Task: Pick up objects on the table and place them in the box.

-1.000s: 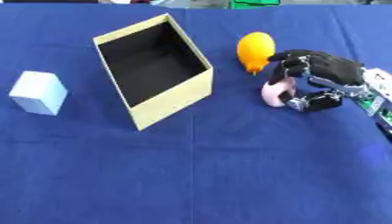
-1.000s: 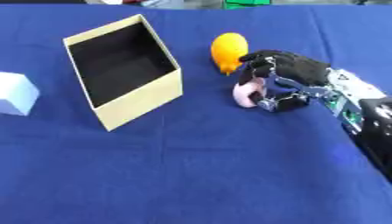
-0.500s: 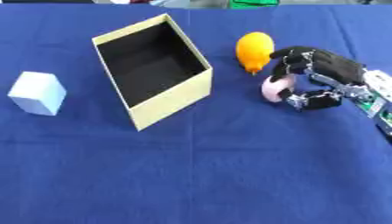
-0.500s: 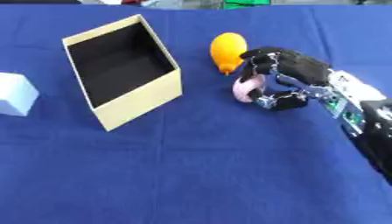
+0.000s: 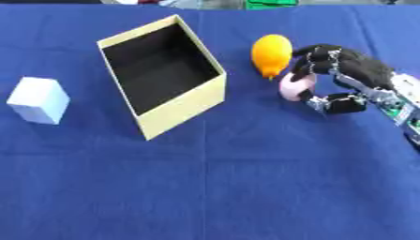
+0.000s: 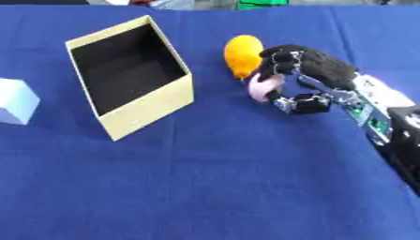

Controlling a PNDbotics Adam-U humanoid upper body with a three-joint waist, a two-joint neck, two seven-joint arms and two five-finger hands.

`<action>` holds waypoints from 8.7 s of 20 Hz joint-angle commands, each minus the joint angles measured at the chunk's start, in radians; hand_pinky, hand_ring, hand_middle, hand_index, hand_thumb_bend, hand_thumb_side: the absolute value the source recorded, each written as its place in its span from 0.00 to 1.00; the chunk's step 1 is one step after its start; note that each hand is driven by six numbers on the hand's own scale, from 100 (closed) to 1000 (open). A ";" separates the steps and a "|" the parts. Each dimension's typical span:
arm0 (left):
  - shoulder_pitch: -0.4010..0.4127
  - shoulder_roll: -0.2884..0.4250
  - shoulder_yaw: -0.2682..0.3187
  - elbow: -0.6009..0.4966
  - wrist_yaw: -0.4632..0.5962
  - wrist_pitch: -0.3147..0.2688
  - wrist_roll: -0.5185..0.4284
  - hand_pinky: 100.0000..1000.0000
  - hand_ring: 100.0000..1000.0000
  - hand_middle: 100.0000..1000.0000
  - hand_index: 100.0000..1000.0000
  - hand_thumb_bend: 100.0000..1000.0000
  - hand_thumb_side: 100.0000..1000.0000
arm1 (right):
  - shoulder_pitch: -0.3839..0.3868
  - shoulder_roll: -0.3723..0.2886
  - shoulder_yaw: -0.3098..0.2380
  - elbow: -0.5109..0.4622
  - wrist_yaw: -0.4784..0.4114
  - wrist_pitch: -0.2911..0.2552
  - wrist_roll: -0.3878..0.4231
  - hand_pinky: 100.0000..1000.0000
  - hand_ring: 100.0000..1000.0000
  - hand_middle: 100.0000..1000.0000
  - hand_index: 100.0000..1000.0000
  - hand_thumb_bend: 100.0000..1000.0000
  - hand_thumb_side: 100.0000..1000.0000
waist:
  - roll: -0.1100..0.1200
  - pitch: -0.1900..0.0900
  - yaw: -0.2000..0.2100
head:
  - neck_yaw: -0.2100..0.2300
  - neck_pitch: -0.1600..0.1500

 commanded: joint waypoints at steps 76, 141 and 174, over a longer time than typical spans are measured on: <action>-0.005 -0.012 -0.007 -0.021 0.029 0.003 -0.025 0.71 0.62 0.68 0.78 0.33 1.00 | -0.331 0.486 -0.177 0.182 0.716 0.229 -0.143 0.89 0.87 1.00 0.90 0.22 0.09 | 0.019 -0.030 0.077 | -0.117 -0.036; 0.002 -0.005 0.001 -0.021 0.009 0.004 -0.021 0.70 0.61 0.66 0.78 0.30 1.00 | -0.281 0.184 -0.274 -0.017 0.070 0.811 0.957 1.00 1.00 1.00 1.00 0.16 0.65 | 0.018 -0.038 0.041 | -0.072 -0.040; -0.001 -0.010 0.000 -0.021 0.008 0.007 -0.032 0.70 0.62 0.64 0.78 0.26 0.97 | -0.274 0.192 -0.281 0.125 0.113 0.761 1.017 0.97 1.00 1.00 1.00 0.13 0.39 | 0.019 -0.032 0.052 | -0.071 -0.043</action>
